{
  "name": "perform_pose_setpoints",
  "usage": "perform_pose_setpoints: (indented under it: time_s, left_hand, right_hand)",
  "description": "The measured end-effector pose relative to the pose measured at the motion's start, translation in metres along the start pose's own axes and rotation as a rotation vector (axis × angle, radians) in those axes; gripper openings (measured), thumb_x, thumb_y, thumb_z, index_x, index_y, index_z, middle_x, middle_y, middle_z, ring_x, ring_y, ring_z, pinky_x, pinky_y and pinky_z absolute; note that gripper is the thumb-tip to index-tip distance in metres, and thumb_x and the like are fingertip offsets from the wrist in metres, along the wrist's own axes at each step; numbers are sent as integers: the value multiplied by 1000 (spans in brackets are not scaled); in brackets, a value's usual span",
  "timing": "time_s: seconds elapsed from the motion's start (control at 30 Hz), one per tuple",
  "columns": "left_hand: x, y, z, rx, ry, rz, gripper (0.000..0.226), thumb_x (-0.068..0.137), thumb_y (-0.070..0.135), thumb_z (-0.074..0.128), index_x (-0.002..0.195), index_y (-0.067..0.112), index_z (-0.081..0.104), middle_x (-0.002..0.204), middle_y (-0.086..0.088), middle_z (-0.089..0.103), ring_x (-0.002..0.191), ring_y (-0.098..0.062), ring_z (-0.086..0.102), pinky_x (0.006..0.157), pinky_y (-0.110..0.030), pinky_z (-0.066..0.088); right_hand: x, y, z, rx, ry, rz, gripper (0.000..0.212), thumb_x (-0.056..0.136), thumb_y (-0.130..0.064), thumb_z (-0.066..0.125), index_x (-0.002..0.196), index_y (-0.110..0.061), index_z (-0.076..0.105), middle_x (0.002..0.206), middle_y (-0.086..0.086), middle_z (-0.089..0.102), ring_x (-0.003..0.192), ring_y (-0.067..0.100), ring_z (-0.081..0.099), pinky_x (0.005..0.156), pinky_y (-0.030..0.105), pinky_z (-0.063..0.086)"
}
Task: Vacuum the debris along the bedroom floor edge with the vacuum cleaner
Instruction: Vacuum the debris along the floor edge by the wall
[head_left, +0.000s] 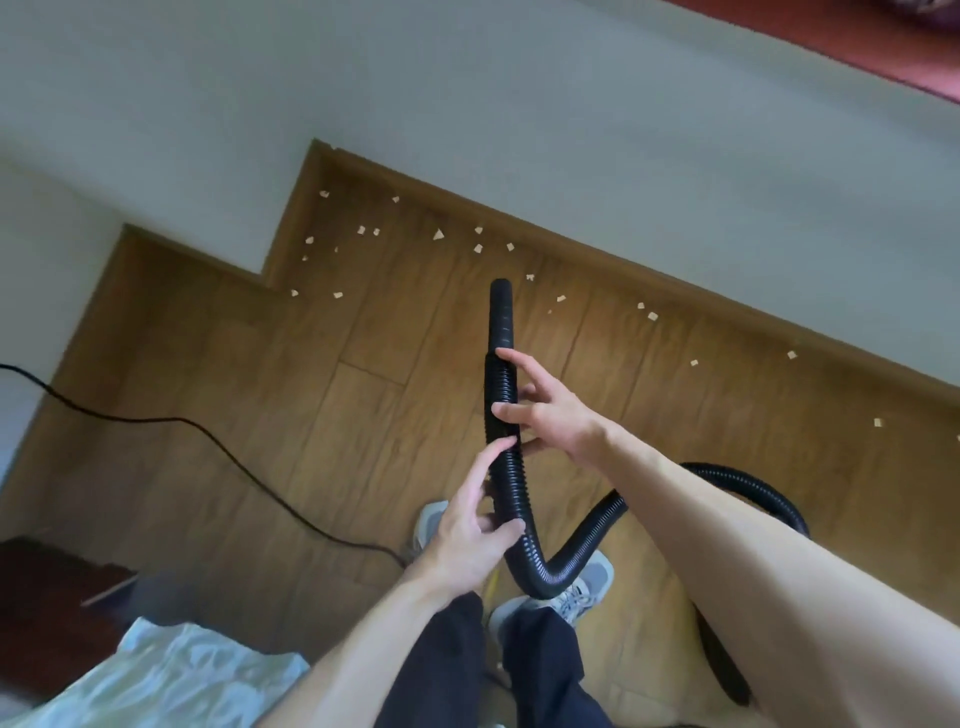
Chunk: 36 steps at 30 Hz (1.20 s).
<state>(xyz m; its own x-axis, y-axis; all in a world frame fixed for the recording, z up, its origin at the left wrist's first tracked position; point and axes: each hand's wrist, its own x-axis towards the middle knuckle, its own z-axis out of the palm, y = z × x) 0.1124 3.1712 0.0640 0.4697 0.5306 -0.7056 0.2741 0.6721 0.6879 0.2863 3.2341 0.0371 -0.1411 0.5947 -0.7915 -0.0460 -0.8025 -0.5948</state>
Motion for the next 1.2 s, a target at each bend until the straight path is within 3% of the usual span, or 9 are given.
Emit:
perform_pose_setpoints:
  time_s: [0.17,0.33,0.47,0.6,0.7,0.83,0.9,1.07,1.2]
  left_hand:
    - [-2,-9,-27,-40,20,17,85,84,-9,62,135,55,38,124,-10,55,76,-20,58,87,-49,57]
    - [1,-21,-25,-35,42,11,85,81,-8,66,136,50,38,131,1,53,84,-13,61,89,-35,57]
    - [5,-27,-11,-70,55,-34,82,82,-8,67,134,49,39,126,-3,54,84,-17,63,87,-38,58]
    - [10,-35,13,-49,102,-62,77,85,-1,69,126,58,42,124,5,53,105,-23,65,91,-41,57]
    - [14,-42,38,-40,132,-114,77,86,1,70,128,59,42,131,-3,57,116,-25,61,96,-46,54]
    - [19,-40,75,59,172,-144,78,86,0,69,127,60,42,137,2,53,117,-18,61,97,-44,54]
    - [23,-40,93,122,188,-147,79,85,-1,70,127,59,41,135,-1,53,116,-23,62,95,-46,55]
    - [39,-47,136,291,214,-127,77,82,-4,71,126,53,45,124,-9,54,108,-32,63,89,-53,56]
    - [48,-56,166,460,228,-115,73,82,-4,72,123,50,45,116,-9,56,102,-32,65,89,-47,57]
  right_hand:
    - [19,-10,25,-78,-58,9,62,93,-6,61,139,-44,41,114,9,57,98,25,67,68,41,61]
    - [32,-4,31,-165,-86,37,62,92,-4,62,137,-40,41,113,11,56,95,26,66,62,41,61]
    - [35,11,23,-171,-99,72,62,92,-4,62,137,-39,41,108,7,58,91,23,66,65,44,61]
    - [29,30,9,-140,-98,77,64,92,-3,60,139,-41,40,111,6,59,96,23,65,74,49,61]
    - [15,49,-6,-89,-64,56,68,94,-7,60,145,-44,35,108,3,60,93,19,66,73,41,61]
    - [-9,85,-34,99,52,32,75,94,-19,65,149,-46,23,111,8,63,92,19,70,73,37,61]
    - [-26,110,-52,206,152,46,76,93,-29,67,150,-44,19,114,7,61,95,18,69,76,33,59]
    - [-82,204,-105,326,488,173,74,91,-41,65,151,-27,26,106,-2,61,98,14,64,98,40,52]
    - [-140,289,-141,430,695,364,65,91,-43,64,143,-15,37,115,1,56,102,19,59,98,41,51]
